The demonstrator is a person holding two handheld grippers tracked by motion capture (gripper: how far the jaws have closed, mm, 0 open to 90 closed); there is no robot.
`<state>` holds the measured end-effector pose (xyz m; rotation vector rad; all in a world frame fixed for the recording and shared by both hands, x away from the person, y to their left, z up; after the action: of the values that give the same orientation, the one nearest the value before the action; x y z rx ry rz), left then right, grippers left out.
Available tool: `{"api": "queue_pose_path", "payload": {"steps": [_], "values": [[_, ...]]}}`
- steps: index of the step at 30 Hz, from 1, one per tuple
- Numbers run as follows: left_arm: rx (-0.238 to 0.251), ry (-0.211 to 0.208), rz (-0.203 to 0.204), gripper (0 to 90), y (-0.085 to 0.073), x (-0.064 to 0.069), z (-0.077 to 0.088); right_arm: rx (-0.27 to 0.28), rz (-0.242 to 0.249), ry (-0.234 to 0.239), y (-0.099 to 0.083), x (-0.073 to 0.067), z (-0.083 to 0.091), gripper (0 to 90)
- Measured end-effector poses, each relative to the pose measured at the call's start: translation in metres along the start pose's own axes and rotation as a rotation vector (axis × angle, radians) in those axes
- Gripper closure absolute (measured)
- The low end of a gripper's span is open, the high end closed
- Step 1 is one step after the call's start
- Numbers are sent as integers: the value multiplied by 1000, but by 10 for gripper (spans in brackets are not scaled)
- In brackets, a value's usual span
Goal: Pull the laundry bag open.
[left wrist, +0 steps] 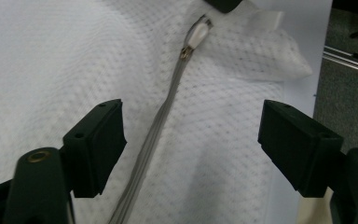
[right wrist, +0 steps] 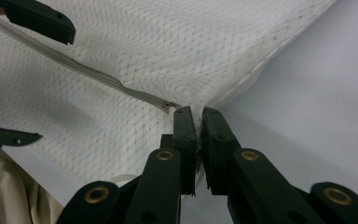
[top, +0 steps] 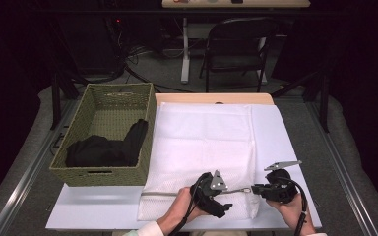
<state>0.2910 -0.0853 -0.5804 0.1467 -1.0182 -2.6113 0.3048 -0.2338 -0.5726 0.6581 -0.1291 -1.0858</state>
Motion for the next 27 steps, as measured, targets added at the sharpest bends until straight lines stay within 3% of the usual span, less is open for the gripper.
{"api": "queue_pose_path", "payload": {"steps": [11, 14, 27], "values": [[10, -10, -73, 408, 17, 12, -16, 0, -3, 3, -1, 2, -1, 849], [-1, 3, -99, 509, 21, 12, -24, 1, 1, 12, -1, 1, -2, 849], [-19, 7, -103, 658, 24, 7, -48, 8, -22, 49, 0, -3, -3, 850]]}}
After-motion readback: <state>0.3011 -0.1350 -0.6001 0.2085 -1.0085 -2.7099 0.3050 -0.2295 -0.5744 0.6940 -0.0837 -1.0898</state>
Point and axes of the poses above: each handheld gripper's, and its own axes: z roughly backward along the jaws, y roughly out of its top, x roughly to its right, the point moved 8 cm from there along -z, roughly forward along the jaws
